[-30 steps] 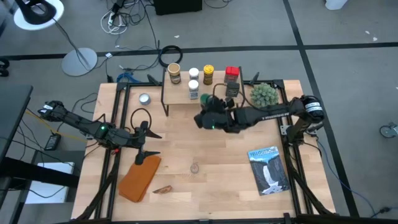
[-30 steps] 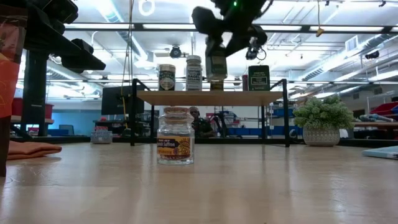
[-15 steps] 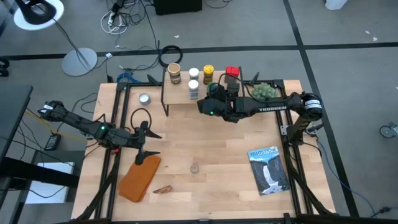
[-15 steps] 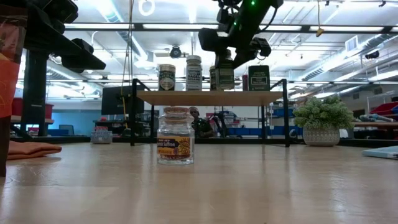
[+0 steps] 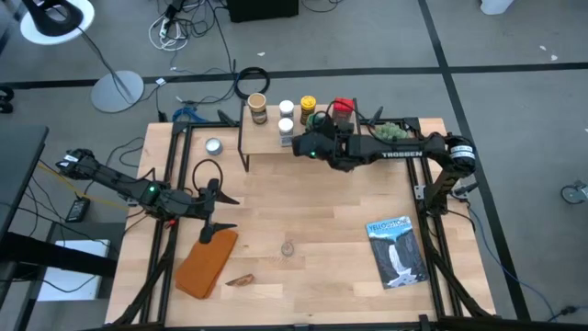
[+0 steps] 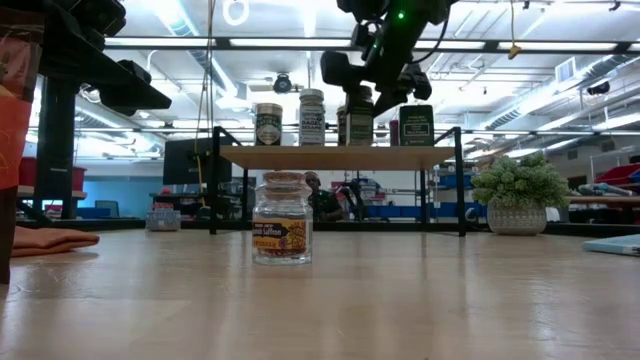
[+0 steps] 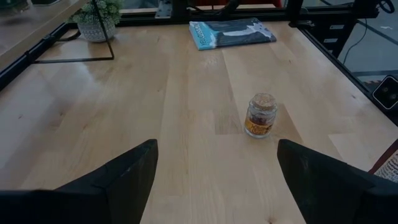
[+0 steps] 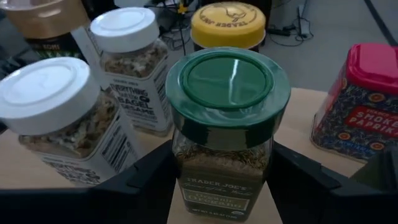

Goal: Shelf spices
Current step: Put the green seasoning bottle on the shelf

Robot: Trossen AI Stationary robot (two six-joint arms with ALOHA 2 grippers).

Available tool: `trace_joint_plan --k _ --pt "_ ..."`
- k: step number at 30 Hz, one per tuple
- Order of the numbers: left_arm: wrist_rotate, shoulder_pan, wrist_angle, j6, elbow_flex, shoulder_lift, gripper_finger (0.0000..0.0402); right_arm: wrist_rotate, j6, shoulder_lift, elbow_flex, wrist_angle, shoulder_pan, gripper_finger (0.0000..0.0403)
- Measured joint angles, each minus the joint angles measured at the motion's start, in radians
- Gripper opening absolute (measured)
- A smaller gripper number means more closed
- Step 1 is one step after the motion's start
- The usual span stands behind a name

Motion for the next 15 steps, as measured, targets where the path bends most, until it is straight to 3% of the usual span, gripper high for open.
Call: trace_joint_plan --k 5,15 --pt "0.000 0.000 0.000 0.000 0.000 0.000 0.0335 -0.051 0.000 0.000 0.000 0.001 -0.011 0.0224" --pt "0.000 0.000 0.000 0.000 0.000 0.000 0.0335 -0.053 0.001 0.000 0.000 0.018 -0.011 0.0225"
